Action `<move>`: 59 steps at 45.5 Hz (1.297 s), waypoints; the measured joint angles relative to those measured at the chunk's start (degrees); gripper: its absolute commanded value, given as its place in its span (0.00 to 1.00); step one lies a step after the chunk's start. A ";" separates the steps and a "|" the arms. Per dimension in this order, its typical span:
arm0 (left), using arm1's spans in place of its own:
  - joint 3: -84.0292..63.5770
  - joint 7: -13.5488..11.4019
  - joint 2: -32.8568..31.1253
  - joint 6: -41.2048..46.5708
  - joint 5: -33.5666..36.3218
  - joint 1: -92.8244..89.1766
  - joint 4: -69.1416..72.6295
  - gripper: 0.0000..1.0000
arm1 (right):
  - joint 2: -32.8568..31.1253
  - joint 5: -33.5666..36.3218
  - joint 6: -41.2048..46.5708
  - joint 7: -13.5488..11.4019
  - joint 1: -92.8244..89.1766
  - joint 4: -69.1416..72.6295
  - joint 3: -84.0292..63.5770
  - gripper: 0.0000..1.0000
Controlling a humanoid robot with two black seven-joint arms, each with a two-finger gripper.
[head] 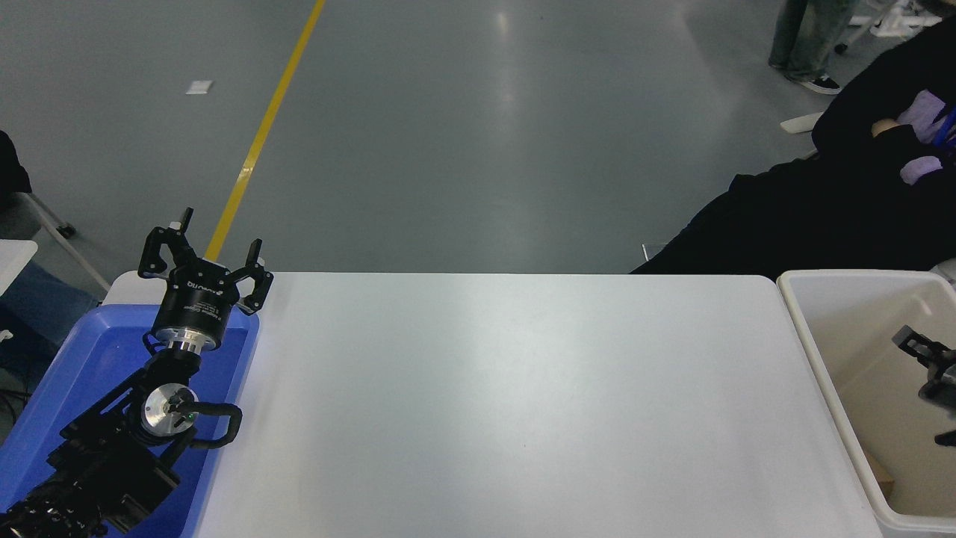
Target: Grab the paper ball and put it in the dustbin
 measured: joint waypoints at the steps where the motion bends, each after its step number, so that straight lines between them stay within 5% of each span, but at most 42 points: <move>1: 0.01 0.00 0.00 0.00 0.02 0.00 0.00 0.98 | -0.20 0.02 0.22 0.00 1.66 1.29 -1.19 1.00; 13: 0.09 0.07 0.00 0.00 0.03 0.01 0.01 0.98 | -1.04 0.34 8.79 0.12 21.37 16.61 -14.41 1.00; 26: 0.07 0.07 0.00 0.00 -0.03 0.00 0.01 0.98 | 2.20 0.60 39.50 0.22 41.54 24.14 -17.96 1.00; 33: 0.02 0.02 0.01 0.00 -0.04 0.06 0.04 0.98 | 6.63 1.24 49.15 0.23 51.87 26.85 -17.82 1.00; 59: 0.05 0.08 0.00 0.00 -0.01 0.03 0.03 0.98 | 22.83 4.03 56.13 0.24 67.40 30.20 -17.80 1.00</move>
